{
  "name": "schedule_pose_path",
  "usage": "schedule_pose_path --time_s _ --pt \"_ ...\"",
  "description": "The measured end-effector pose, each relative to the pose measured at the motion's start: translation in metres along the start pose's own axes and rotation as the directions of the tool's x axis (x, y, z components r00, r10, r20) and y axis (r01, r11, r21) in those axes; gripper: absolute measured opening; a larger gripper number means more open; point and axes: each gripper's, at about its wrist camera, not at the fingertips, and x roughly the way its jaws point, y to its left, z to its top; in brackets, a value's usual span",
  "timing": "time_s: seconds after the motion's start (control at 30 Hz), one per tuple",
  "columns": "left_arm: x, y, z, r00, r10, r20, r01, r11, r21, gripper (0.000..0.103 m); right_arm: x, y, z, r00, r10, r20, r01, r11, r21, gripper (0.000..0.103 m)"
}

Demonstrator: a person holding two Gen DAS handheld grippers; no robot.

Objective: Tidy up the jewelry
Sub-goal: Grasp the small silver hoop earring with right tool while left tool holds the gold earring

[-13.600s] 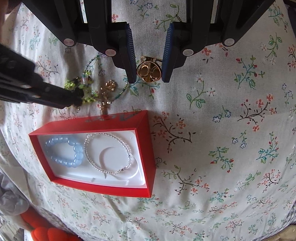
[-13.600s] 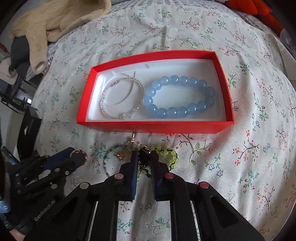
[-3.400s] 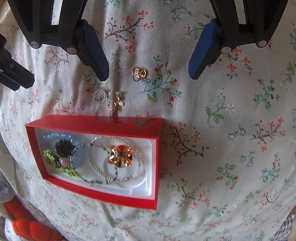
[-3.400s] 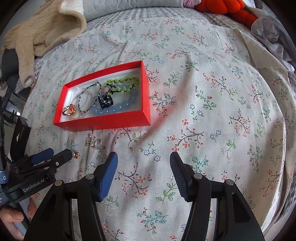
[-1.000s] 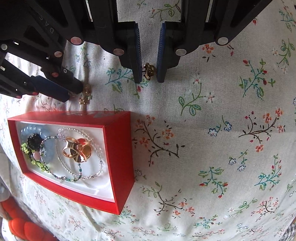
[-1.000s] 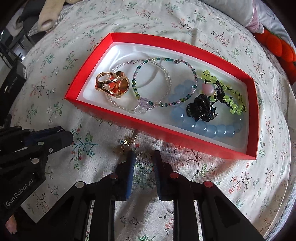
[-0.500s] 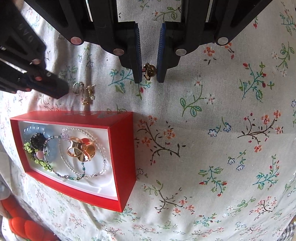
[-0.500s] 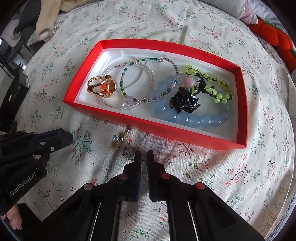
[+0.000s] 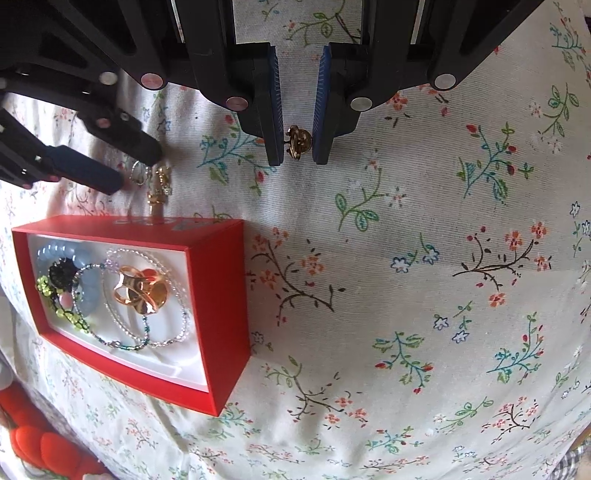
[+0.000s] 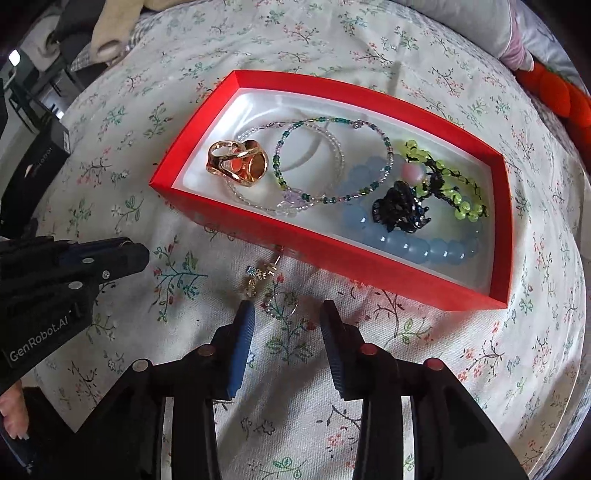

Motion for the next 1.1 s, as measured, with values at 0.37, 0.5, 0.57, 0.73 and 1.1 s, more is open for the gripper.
schedule_pose_path --time_s 0.37,0.5,0.57,0.73,1.1 --pt "-0.002 0.002 -0.001 1.000 0.003 -0.001 -0.003 1.000 -0.004 0.010 0.009 0.013 0.003 1.000 -0.026 -0.012 0.026 0.999 -0.029 0.020" --pt "-0.006 0.002 -0.002 1.000 -0.004 0.007 0.004 1.000 -0.006 0.010 0.001 0.004 0.003 1.000 -0.006 -0.008 0.006 1.000 0.006 0.020" --pt "-0.008 0.000 -0.002 1.000 -0.009 0.012 0.009 1.000 -0.005 0.010 -0.004 -0.005 0.002 1.000 0.010 -0.001 -0.010 1.000 0.020 0.020" --pt "-0.016 -0.001 -0.002 0.999 -0.029 0.033 0.029 1.000 -0.003 0.010 -0.023 -0.022 -0.002 0.999 0.037 0.033 -0.039 0.997 0.066 0.020" --pt "-0.054 -0.017 0.009 0.971 -0.136 0.199 0.133 0.991 0.028 0.010 -0.062 -0.053 -0.013 0.985 0.077 0.155 -0.107 0.975 0.195 0.020"
